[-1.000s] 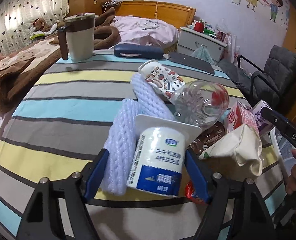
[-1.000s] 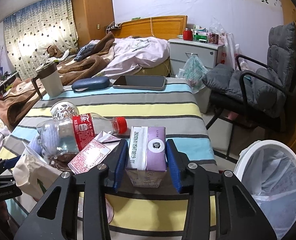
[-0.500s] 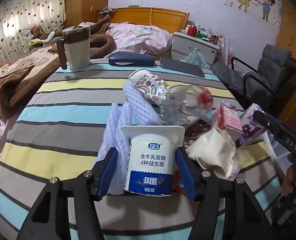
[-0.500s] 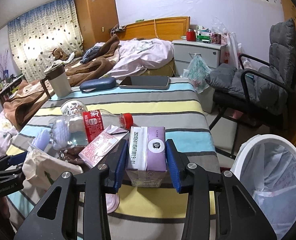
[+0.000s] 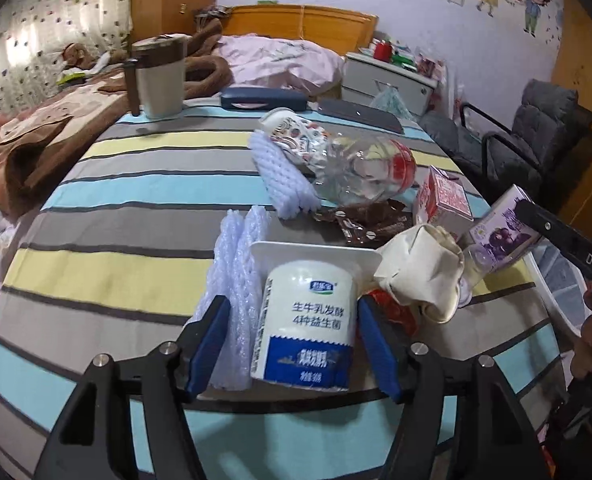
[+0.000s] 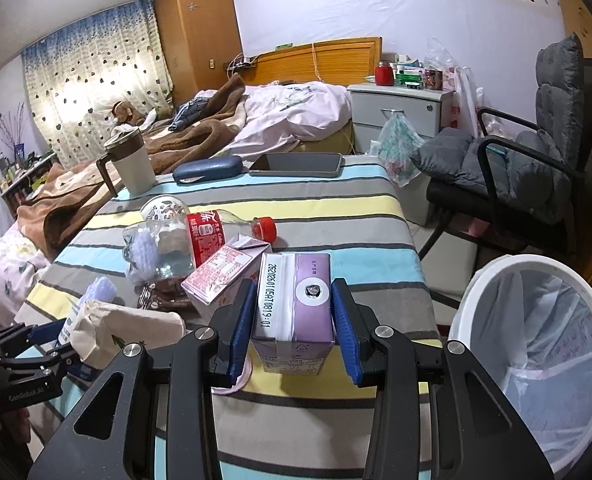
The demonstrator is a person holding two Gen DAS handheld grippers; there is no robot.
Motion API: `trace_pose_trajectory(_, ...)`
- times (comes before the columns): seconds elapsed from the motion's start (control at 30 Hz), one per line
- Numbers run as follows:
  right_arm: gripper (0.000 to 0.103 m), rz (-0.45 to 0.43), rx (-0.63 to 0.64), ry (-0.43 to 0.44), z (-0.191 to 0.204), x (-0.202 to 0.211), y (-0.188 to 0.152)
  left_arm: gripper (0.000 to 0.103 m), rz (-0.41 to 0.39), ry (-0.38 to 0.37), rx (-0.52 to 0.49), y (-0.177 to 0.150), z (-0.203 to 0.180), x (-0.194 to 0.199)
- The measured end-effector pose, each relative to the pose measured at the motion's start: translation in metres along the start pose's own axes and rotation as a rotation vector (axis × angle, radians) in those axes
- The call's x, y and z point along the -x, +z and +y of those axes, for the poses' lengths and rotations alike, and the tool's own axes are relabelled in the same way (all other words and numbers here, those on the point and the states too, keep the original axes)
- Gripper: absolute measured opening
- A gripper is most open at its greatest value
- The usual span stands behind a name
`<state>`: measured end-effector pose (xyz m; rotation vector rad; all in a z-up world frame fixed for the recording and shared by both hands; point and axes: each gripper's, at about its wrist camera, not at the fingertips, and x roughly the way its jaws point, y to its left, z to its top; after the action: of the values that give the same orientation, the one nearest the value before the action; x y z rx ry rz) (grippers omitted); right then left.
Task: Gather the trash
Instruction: 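Lift the yogurt cup with the left tool while the right tool lifts the purple carton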
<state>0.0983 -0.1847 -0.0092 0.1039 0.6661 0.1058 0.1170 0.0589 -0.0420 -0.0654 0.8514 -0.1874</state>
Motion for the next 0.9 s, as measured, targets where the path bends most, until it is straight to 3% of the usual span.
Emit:
trace_pose_trajectory(0.3,0.041,-0.003,-0.001,0.01,0.002,0.004,-0.005,0.068,-0.107,-0.043,0.011,-0.008,0.001,0.028)
trace_pose_trajectory(0.43,0.041,-0.003,-0.009,0.012,0.002,0.005,-0.008,0.068,-0.082,-0.099,-0.032,-0.013,-0.007,0.023)
trace_pose_trajectory(0.57,0.041,0.001,-0.015,0.01,0.001,0.005,-0.008,0.068,-0.035,-0.078,-0.019,-0.012,-0.009,0.006)
trace_pose_trajectory(0.87,0.041,0.008,-0.009,0.017,0.002,0.004,-0.01,0.067,-0.01,-0.049,-0.029,-0.001,-0.01,-0.011)
trace_pose_trajectory(0.9,0.041,0.009,-0.009,0.018,0.002,0.004,-0.009,0.063,-0.003,-0.052,-0.026,-0.001,-0.01,-0.013)
